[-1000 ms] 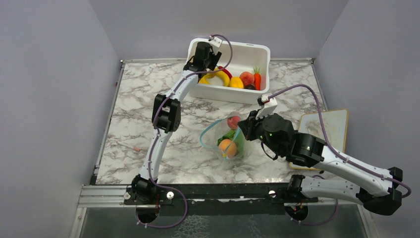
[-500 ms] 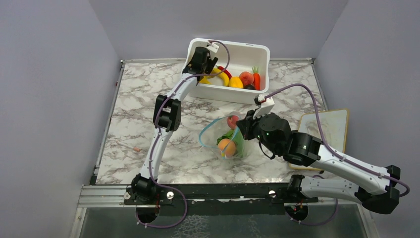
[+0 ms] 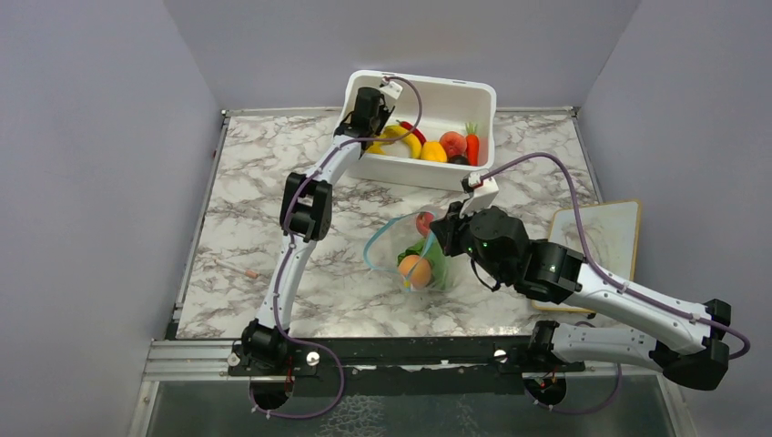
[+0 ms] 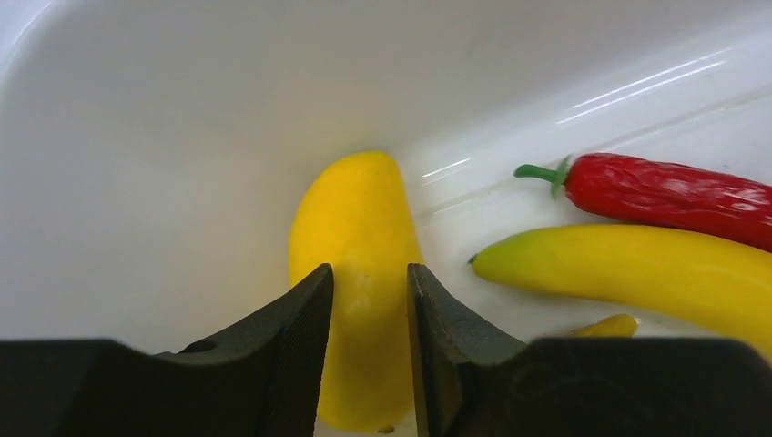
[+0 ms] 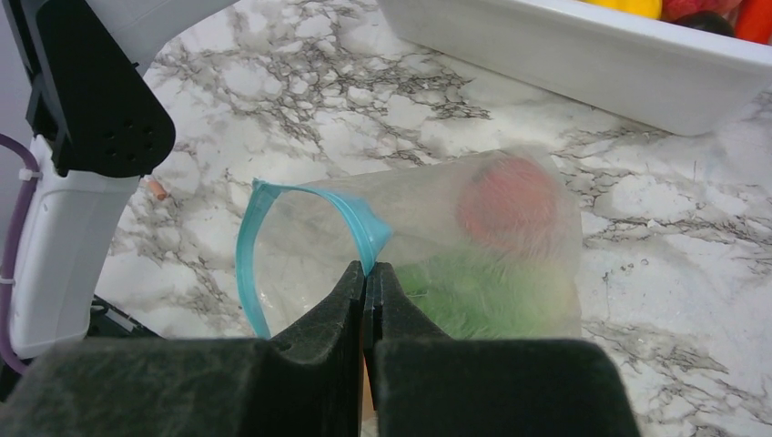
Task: Place the food in the zip-top bag and seal the zipper
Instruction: Pick up the fake fruit from the bin.
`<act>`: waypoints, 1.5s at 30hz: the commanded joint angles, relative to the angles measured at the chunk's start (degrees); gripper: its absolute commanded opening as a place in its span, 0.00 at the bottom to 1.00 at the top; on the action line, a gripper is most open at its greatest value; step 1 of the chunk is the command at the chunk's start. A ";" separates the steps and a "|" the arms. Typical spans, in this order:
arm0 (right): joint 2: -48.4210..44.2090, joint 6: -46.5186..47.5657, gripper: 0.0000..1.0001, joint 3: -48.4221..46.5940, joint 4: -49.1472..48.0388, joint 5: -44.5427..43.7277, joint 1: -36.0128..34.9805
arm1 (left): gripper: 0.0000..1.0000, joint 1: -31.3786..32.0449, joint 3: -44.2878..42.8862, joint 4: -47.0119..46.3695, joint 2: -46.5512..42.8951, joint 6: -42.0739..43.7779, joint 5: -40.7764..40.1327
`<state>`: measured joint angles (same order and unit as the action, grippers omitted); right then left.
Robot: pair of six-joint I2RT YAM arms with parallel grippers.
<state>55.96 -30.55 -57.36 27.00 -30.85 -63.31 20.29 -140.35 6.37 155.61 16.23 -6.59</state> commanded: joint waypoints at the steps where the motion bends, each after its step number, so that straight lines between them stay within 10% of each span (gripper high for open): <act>1: 0.34 0.62 0.01 -1.78 -3.25 -0.89 -0.24 | 0.35 2.49 5.19 5.81 -4.41 -4.02 7.91; 10: -1.56 -0.38 0.01 -0.62 -2.88 -0.74 -0.23 | 0.29 2.91 4.32 9.22 -5.67 -12.13 11.50; 23: -2.47 0.74 0.01 0.36 -4.03 -1.71 -0.21 | 0.70 2.54 1.65 5.75 -8.69 -7.97 1.14; 45: -4.15 2.31 0.01 3.16 -6.65 -4.36 -0.19 | 0.72 0.61 -2.03 5.56 3.20 -2.09 -2.88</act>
<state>53.80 -28.67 -56.07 24.84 -32.01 -63.31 21.10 -141.05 11.14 154.58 13.67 -8.29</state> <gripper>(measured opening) 0.015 0.720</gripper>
